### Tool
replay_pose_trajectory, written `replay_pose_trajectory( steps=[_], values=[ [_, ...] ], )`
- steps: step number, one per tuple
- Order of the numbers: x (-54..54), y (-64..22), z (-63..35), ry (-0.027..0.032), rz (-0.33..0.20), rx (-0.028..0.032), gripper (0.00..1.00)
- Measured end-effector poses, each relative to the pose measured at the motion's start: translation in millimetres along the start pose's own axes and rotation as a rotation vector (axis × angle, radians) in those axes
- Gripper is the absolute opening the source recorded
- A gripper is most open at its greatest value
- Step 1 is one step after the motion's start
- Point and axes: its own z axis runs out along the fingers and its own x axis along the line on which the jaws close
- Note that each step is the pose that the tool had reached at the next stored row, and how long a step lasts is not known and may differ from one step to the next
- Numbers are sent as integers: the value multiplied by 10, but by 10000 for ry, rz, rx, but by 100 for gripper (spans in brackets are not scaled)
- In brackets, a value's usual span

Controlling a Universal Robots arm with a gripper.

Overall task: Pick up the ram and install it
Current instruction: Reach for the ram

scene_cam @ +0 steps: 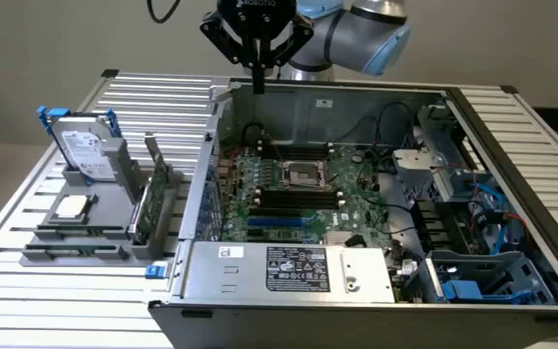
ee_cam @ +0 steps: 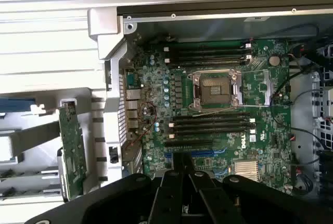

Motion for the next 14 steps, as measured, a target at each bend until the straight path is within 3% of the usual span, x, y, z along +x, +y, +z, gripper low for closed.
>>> replay_pose_trajectory(
  steps=[8,14],
  values=[
    [6,0,-2,2,-2,2,11],
    [264,-19,3,115,5,9,11]
  ],
)
